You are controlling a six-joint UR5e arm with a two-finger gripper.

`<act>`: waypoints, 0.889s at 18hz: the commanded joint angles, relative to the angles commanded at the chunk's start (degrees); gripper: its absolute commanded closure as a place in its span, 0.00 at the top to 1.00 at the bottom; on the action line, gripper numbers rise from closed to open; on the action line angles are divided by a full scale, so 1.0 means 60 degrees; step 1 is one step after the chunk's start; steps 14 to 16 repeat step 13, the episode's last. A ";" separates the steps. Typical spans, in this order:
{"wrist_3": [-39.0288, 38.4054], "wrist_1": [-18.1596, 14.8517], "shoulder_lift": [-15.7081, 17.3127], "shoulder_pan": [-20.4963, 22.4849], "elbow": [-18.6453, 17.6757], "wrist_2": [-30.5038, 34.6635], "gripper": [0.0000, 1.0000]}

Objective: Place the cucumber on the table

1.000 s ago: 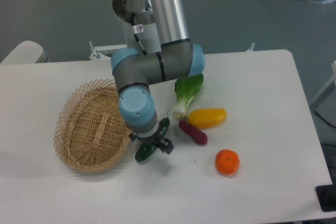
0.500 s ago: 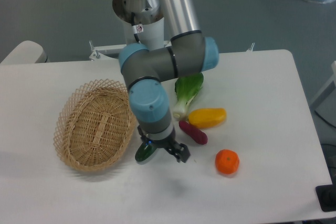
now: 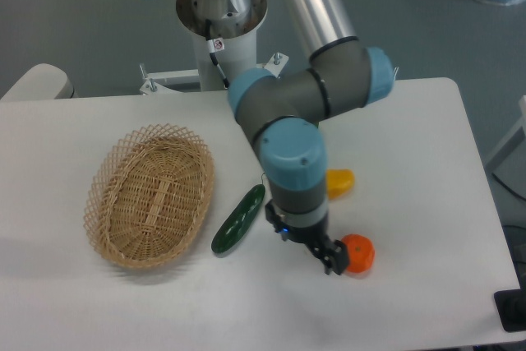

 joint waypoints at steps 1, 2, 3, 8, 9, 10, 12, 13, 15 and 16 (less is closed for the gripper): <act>0.0146 -0.0074 -0.0073 0.0044 0.0147 0.0000 1.00; 0.0394 -0.0089 -0.0132 0.0074 0.0221 0.0000 1.00; 0.0614 -0.0089 -0.0162 0.0161 0.0265 -0.0015 1.00; 0.1026 -0.0089 -0.0235 0.0454 0.0324 -0.0293 1.00; 0.1041 -0.0089 -0.0235 0.0469 0.0324 -0.0307 1.00; 0.1041 -0.0089 -0.0235 0.0484 0.0324 -0.0308 1.00; 0.1026 -0.0089 -0.0235 0.0484 0.0324 -0.0308 1.00; 0.1026 -0.0089 -0.0235 0.0484 0.0324 -0.0308 1.00; 0.1026 -0.0089 -0.0235 0.0484 0.0324 -0.0308 1.00; 0.1026 -0.0089 -0.0235 0.0484 0.0324 -0.0308 1.00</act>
